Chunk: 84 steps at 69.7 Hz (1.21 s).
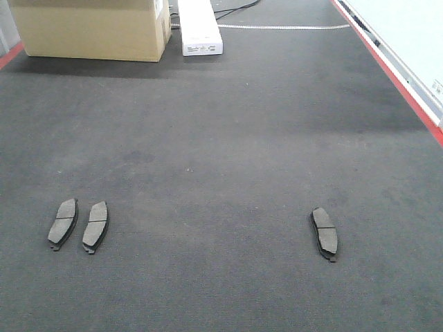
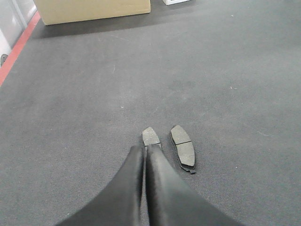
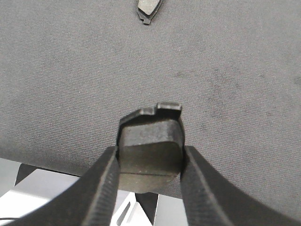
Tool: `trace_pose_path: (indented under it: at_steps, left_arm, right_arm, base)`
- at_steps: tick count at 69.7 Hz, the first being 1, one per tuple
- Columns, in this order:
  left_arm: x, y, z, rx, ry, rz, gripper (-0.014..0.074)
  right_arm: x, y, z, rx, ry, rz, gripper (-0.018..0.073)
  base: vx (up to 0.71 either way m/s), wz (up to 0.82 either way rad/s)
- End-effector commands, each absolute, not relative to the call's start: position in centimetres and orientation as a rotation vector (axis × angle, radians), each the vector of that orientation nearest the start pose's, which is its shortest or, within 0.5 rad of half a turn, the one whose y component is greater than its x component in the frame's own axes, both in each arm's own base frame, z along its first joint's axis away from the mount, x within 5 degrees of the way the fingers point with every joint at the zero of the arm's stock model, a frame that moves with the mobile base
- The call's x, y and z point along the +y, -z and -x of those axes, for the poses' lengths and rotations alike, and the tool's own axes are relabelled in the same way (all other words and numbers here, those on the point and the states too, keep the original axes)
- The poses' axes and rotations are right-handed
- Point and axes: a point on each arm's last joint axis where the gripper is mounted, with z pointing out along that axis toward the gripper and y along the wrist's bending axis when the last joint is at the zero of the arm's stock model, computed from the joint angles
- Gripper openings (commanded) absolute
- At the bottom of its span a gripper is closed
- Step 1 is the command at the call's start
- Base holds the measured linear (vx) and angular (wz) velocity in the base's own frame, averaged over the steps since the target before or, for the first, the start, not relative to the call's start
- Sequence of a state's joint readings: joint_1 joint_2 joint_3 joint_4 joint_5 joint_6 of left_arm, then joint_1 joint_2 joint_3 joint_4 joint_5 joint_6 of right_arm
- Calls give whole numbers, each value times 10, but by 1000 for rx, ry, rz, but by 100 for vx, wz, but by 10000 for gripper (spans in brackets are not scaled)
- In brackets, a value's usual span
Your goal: Move and align brake pads A on conveyor
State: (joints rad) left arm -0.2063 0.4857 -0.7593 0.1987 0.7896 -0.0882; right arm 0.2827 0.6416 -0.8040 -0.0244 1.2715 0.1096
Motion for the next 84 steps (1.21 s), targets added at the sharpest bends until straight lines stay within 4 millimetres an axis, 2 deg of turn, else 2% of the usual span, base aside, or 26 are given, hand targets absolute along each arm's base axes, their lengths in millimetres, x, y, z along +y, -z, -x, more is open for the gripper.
trace_pose_path:
  at_steps: [1,18,30,39,57,74,84]
  left_arm:
    - [-4,-374,-80,1892,-36,-169,-6]
    - [-4,-373,-80,1893,-36,-169,-6]
    - [-4,-373,-80,1894,-36,-169,-6]
    - [-4,-373,-80,1894,-36,-169,-6]
    - [-4,-373,-80,1894,-36,-169,-6]
    - [-4,-373,-80,1894,-36,-169,-6]
    - [-4,-373,-80,1894,-36,-169,-6]
  right_arm:
    - [20,-336,-79,2565,-99,231,-8]
    - [20,-337,-80,2550,-102,230,-8]
    - [23,-341,-89,2466,-123,219,-8]
    - [29,-338,-100,2497,-161,215,-8]
    - [43,-327,-133,2543,-219,208,-8]
    - [59,-308,-175,2601,-272,188,-8]
    - [67,-311,-204,2611,-255,229,-8]
  base:
    - [0,0]
    - [0,0]
    - [0,0]
    - [0,0]
    - [0,0]
    - [0,0]
    - [0,0]
